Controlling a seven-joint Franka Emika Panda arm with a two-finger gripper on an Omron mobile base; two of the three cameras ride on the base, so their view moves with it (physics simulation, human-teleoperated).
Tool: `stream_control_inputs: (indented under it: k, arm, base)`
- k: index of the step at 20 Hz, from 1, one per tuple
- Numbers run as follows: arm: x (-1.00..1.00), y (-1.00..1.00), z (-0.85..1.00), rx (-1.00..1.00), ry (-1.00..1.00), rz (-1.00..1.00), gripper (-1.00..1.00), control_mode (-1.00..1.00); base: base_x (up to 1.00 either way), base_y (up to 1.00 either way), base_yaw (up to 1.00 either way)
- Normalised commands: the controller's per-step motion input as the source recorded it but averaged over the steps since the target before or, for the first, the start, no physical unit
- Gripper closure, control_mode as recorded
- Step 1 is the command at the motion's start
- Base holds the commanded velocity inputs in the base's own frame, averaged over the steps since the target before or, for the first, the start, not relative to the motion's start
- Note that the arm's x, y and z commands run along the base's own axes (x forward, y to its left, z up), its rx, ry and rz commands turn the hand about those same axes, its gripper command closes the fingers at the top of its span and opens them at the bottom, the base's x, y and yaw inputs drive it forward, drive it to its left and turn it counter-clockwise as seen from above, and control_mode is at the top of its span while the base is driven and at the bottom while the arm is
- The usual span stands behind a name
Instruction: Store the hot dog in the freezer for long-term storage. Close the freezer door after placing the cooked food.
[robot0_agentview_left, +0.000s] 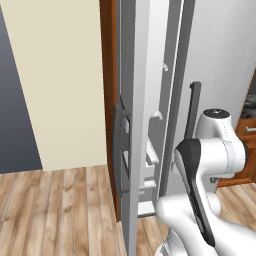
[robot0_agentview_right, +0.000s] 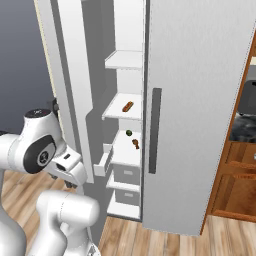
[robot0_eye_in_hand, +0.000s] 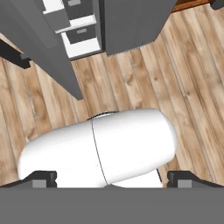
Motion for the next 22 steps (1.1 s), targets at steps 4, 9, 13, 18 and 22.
stream_control_inputs:
  k: [4,9,13,18,22]
  arm:
    - [0.00,0.49,0.00,0.00,-0.19,-0.27,-1.00,-1.00]
    - [0.11,0.80,-0.04,-0.04,-0.17,-0.51,-1.00,-1.00]
    - [0.33,0.80,-0.09,-0.07,-0.06,-0.47,-1.00,-1.00]
    - [0.32,0.98,0.00,-0.25,-0.37,-0.43,-1.00,-1.00]
    - [0.54,0.87,0.00,-0.29,-0.34,-0.38,-1.00,-1.00]
  base:
    - [0.00,0.00,0.00]
    - [0.00,0.00,0.00]
    - [0.00,0.00,0.00]
    - [0.00,0.00,0.00]
    - [0.00,0.00,0.00]
